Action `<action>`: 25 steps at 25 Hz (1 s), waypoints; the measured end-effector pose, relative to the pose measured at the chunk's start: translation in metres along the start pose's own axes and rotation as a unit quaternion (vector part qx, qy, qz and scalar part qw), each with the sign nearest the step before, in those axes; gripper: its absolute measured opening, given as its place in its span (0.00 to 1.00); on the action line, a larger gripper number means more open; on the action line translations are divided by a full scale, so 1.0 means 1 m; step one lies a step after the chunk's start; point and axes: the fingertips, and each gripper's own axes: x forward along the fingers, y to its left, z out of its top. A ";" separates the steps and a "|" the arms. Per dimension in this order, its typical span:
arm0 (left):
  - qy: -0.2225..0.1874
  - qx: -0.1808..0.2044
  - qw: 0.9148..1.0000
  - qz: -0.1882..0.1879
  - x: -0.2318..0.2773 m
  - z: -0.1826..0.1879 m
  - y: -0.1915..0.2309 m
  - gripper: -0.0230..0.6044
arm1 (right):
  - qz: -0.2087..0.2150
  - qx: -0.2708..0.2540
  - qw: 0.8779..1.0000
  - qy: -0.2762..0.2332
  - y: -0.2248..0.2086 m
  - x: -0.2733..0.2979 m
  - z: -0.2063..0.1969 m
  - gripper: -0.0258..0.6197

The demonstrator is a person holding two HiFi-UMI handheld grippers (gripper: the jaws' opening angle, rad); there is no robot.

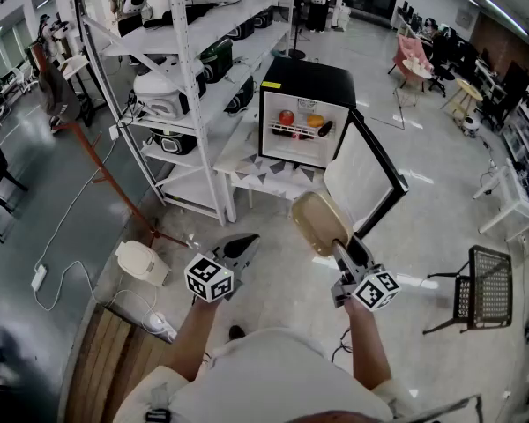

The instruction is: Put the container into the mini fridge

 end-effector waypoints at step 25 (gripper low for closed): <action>0.000 -0.027 0.999 0.045 0.030 -0.028 -0.032 0.04 | 0.033 0.043 0.998 0.026 -0.055 -0.021 -0.003 0.39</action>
